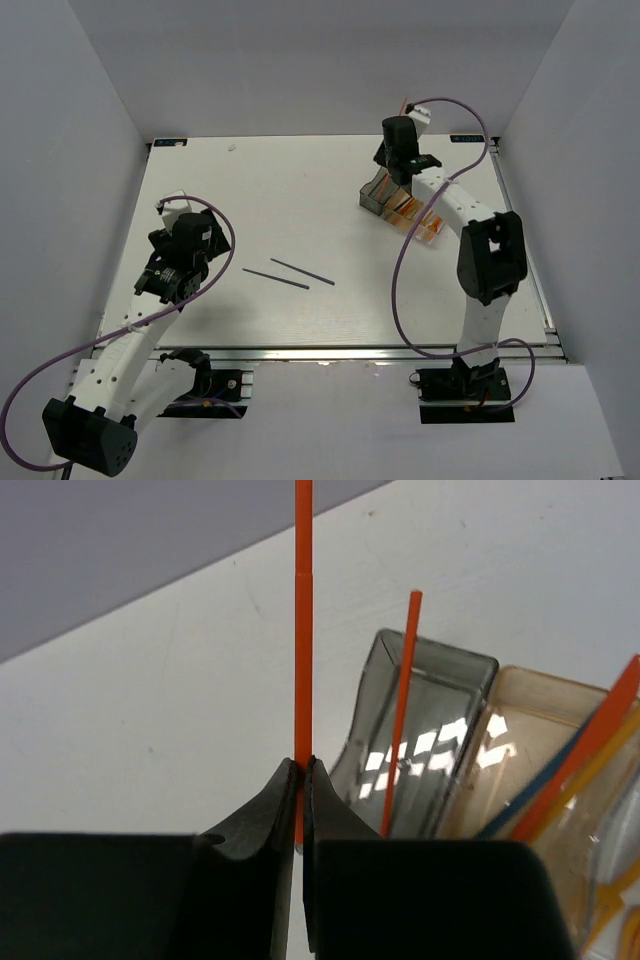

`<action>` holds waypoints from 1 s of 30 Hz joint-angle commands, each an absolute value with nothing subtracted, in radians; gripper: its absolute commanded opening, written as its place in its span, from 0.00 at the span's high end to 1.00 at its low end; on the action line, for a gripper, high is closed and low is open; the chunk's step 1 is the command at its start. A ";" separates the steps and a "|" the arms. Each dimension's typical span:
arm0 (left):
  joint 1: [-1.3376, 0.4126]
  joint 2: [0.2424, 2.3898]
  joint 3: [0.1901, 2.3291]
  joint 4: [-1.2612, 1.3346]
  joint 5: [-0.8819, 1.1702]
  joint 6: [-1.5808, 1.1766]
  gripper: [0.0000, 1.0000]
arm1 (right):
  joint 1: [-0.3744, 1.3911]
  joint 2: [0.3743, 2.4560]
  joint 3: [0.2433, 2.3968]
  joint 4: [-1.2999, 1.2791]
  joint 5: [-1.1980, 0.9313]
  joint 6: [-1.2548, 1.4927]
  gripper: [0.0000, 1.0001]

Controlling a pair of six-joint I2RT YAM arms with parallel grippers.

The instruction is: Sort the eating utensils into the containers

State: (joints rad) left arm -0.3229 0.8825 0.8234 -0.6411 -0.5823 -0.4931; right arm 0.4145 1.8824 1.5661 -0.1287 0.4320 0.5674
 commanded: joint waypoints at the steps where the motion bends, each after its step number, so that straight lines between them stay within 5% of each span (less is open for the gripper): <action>1: -0.321 0.868 0.815 -0.614 -0.558 -0.482 0.02 | 0.414 2.003 1.687 -0.149 0.497 0.630 1.00; 22: -0.321 0.842 0.811 -0.607 -0.535 -0.474 0.02 | 0.405 2.056 1.546 -0.123 0.486 0.750 1.00; 30: -0.321 0.836 0.813 -0.609 -0.538 -0.472 0.02 | 0.405 2.063 1.555 -0.141 0.472 0.733 0.84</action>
State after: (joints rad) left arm -0.3229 0.8577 0.8177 -0.6205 -0.5388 -0.4789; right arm 0.4068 2.0659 1.5536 -0.1566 0.4648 0.7269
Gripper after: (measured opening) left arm 0.979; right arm 0.150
